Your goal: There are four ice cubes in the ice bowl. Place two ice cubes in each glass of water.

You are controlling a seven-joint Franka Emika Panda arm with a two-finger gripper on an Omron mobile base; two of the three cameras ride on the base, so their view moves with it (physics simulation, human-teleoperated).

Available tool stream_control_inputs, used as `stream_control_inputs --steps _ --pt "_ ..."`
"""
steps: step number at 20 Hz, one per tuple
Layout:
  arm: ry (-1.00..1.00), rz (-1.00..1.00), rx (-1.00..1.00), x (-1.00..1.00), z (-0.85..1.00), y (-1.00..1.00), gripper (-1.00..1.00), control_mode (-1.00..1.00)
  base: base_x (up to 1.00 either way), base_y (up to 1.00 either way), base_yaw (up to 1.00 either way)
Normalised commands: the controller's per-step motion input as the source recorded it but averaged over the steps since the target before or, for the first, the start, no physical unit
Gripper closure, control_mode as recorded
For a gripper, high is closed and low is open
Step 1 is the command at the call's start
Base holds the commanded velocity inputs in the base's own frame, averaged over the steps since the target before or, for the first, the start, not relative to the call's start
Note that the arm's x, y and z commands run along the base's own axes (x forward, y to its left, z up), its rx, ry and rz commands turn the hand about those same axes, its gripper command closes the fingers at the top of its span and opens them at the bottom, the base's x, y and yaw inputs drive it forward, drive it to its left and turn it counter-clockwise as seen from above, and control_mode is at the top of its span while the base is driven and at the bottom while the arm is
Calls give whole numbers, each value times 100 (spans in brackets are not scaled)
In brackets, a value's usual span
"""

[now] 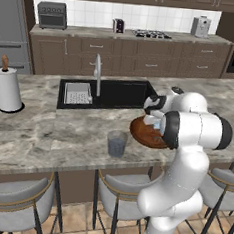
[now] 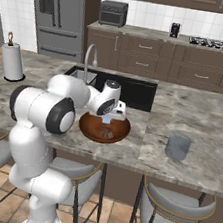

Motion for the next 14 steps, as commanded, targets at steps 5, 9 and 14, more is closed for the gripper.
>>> stream_control_inputs --steps 5,9,14 --pt "0 0 4 0 63 4 100 -100 0 0 0" --pt "0 0 3 -13 65 17 100 -100 0 0 0" --pt "0 0 1 -30 54 37 100 -100 0 0 0"
